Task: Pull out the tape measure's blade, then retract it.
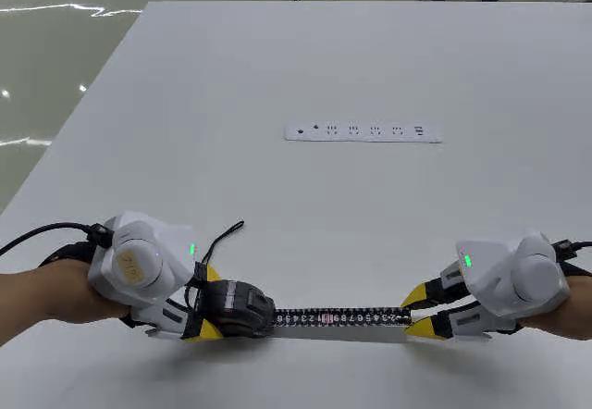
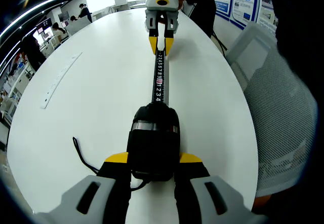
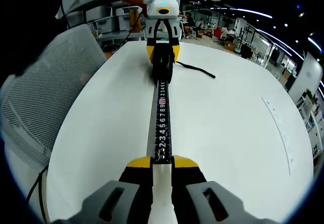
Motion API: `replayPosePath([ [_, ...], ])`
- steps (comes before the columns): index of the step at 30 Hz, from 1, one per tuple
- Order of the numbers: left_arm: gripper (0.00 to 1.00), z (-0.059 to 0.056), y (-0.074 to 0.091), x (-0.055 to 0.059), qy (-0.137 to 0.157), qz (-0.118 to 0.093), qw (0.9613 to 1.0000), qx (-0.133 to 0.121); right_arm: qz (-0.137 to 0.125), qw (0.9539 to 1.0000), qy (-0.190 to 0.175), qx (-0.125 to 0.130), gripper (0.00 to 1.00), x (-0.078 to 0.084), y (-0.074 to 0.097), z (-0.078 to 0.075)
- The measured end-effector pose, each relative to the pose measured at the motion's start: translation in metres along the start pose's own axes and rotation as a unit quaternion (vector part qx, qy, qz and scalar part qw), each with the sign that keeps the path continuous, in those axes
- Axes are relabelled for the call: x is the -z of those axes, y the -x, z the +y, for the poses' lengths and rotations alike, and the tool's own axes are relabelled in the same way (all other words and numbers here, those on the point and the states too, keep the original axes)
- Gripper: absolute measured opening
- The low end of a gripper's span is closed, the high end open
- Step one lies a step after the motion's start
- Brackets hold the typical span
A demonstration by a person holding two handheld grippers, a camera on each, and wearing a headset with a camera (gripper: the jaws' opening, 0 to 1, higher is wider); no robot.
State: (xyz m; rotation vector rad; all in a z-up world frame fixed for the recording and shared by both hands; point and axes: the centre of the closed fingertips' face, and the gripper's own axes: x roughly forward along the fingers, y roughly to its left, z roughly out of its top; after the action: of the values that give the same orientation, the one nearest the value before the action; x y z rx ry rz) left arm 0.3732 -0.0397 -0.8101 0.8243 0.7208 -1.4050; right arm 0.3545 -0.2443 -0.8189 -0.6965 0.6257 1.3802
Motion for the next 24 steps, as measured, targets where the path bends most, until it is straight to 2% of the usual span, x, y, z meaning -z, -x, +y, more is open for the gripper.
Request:
replayPosePath([
  [24, 0.27, 0.0001, -0.0006, 0.0012, 0.000, 0.001, 1.0000, 0.000, 0.002, 1.0000, 0.002, 0.000, 0.12, 0.0058, 0.0037, 0.0002],
])
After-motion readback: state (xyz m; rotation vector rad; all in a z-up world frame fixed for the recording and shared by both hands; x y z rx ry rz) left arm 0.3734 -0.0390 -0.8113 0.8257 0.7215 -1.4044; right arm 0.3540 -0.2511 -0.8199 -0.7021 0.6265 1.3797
